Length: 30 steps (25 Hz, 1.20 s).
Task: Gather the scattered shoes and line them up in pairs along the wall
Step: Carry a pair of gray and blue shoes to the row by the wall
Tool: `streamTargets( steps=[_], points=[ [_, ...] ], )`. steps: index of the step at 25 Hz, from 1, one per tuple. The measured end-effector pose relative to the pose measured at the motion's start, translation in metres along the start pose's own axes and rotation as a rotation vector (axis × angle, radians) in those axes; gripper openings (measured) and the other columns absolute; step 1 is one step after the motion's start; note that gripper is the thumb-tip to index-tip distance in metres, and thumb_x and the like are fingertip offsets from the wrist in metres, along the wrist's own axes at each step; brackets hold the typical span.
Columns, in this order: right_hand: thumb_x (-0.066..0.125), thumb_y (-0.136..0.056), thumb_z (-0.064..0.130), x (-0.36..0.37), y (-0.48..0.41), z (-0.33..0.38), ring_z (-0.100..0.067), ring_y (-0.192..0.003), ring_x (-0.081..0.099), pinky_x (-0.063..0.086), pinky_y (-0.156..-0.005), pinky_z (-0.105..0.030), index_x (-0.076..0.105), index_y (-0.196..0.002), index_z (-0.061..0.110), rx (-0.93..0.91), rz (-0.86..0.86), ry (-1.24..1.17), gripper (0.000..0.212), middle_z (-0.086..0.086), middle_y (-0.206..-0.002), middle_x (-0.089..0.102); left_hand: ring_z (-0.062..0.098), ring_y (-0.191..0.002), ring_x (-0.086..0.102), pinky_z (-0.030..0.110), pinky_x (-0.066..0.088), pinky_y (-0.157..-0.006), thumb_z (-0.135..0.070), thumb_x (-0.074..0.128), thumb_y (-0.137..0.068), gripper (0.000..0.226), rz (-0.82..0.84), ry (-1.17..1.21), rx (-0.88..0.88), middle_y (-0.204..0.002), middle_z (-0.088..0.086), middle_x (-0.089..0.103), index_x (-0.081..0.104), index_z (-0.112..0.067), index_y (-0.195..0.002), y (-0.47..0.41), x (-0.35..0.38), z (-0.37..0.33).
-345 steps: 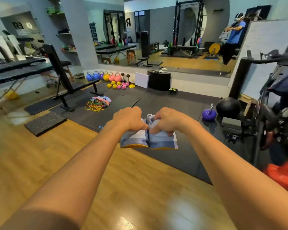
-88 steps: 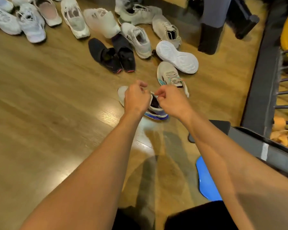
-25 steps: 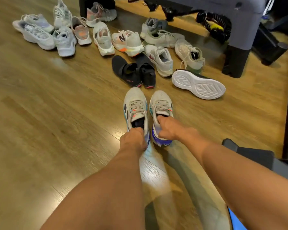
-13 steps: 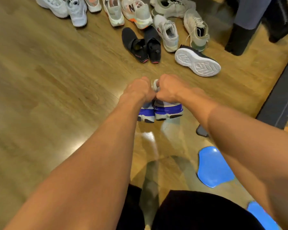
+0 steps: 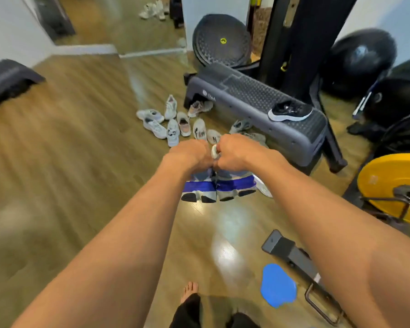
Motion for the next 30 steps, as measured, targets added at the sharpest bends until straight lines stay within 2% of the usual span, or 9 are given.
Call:
streamTargets(
  steps=[4, 7, 9, 14, 17, 21, 24, 27, 30],
  points=[
    [0.061, -0.081, 0.031, -0.077, 0.039, 0.040, -0.028, -0.073, 0.053, 0.042, -0.059, -0.035, 0.055, -0.077, 0.011, -0.150, -0.098, 0.103, 0.022, -0.006, -0.073, 0.053, 0.025, -0.056, 0.049, 0.034, 0.048, -0.062, -0.028, 0.051, -0.091, 0.025, -0.158, 0.075, -0.049, -0.073, 0.009, 0.051, 0.055, -0.006, -0.100, 0.075, -0.071, -0.017],
    [0.061, -0.081, 0.030, -0.117, 0.078, 0.083, -0.035, -0.072, 0.057, 0.040, -0.058, -0.034, 0.063, -0.081, 0.001, -0.324, -0.150, 0.112, 0.028, -0.012, -0.068, 0.058, 0.027, -0.054, 0.063, 0.038, 0.057, -0.059, -0.026, 0.060, -0.086, 0.029, -0.195, 0.203, -0.129, -0.066, 0.017, 0.065, 0.055, 0.002, -0.079, 0.146, -0.110, -0.015],
    [0.062, -0.080, 0.031, -0.133, 0.111, 0.124, -0.038, -0.074, 0.059, 0.035, -0.054, -0.031, 0.068, -0.081, 0.000, -0.462, -0.139, 0.116, 0.031, -0.020, -0.073, 0.063, 0.032, -0.050, 0.068, 0.046, 0.059, -0.053, -0.020, 0.067, -0.080, 0.026, -0.219, 0.297, -0.209, -0.059, 0.023, 0.067, 0.062, 0.006, -0.078, 0.200, -0.128, 0.000],
    [0.069, -0.074, 0.032, -0.136, 0.192, 0.250, -0.021, -0.061, 0.053, 0.038, -0.050, -0.028, 0.071, -0.073, 0.009, -0.725, -0.004, 0.094, 0.023, -0.007, -0.064, 0.062, 0.028, -0.046, 0.067, 0.035, 0.055, -0.042, -0.020, 0.073, -0.076, 0.022, -0.407, 0.298, -0.473, -0.062, 0.016, 0.068, 0.061, -0.001, -0.077, 0.344, -0.150, 0.060],
    [0.070, -0.073, 0.034, -0.113, 0.246, 0.335, -0.018, -0.062, 0.055, 0.042, -0.052, -0.028, 0.072, -0.077, 0.008, -0.878, 0.040, 0.103, 0.026, -0.010, -0.074, 0.068, 0.027, -0.041, 0.065, 0.029, 0.051, -0.039, -0.025, 0.074, -0.075, 0.026, -0.474, 0.329, -0.648, -0.063, 0.015, 0.065, 0.058, -0.004, -0.074, 0.440, -0.136, 0.104],
    [0.071, -0.074, 0.037, -0.050, 0.322, 0.432, -0.017, -0.064, 0.059, 0.045, -0.050, -0.031, 0.071, -0.073, 0.014, -1.062, 0.110, 0.106, 0.024, -0.003, -0.070, 0.068, 0.026, -0.044, 0.066, 0.030, 0.055, -0.043, -0.028, 0.074, -0.075, 0.028, -0.478, 0.389, -0.838, -0.072, 0.016, 0.066, 0.059, -0.005, -0.080, 0.564, -0.082, 0.156],
    [0.072, -0.073, 0.042, 0.012, 0.400, 0.505, -0.018, -0.074, 0.063, 0.052, -0.060, -0.035, 0.071, -0.075, 0.017, -1.197, 0.170, 0.161, 0.025, -0.001, -0.074, 0.070, 0.026, -0.047, 0.068, 0.030, 0.056, -0.044, -0.028, 0.072, -0.079, 0.023, -0.520, 0.467, -0.970, -0.075, 0.014, 0.064, 0.059, -0.009, -0.084, 0.668, -0.021, 0.188],
    [0.072, -0.073, 0.042, 0.076, 0.485, 0.573, -0.012, -0.068, 0.058, 0.044, -0.050, -0.028, 0.064, -0.066, 0.024, -1.304, 0.229, 0.207, 0.021, 0.004, -0.069, 0.065, 0.026, -0.054, 0.067, 0.037, 0.059, -0.050, -0.027, 0.067, -0.084, 0.017, -0.621, 0.461, -1.084, -0.077, 0.011, 0.062, 0.055, -0.014, -0.083, 0.773, 0.039, 0.214],
    [0.072, -0.072, 0.040, 0.131, 0.569, 0.631, -0.013, -0.068, 0.059, 0.043, -0.050, -0.026, 0.067, -0.067, 0.022, -1.416, 0.258, 0.224, 0.019, 0.002, -0.071, 0.067, 0.017, -0.049, 0.054, 0.031, 0.053, -0.050, -0.028, 0.063, -0.085, 0.022, -0.731, 0.324, -1.197, -0.070, 0.009, 0.060, 0.054, -0.011, -0.075, 0.877, 0.087, 0.230]
  ],
)
Point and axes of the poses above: each hand's wrist, its own y-axis away from the middle knuckle, its own x-axis out of the palm, z = x × y, the point moved 8 cm from there along -y, towards the middle knuckle
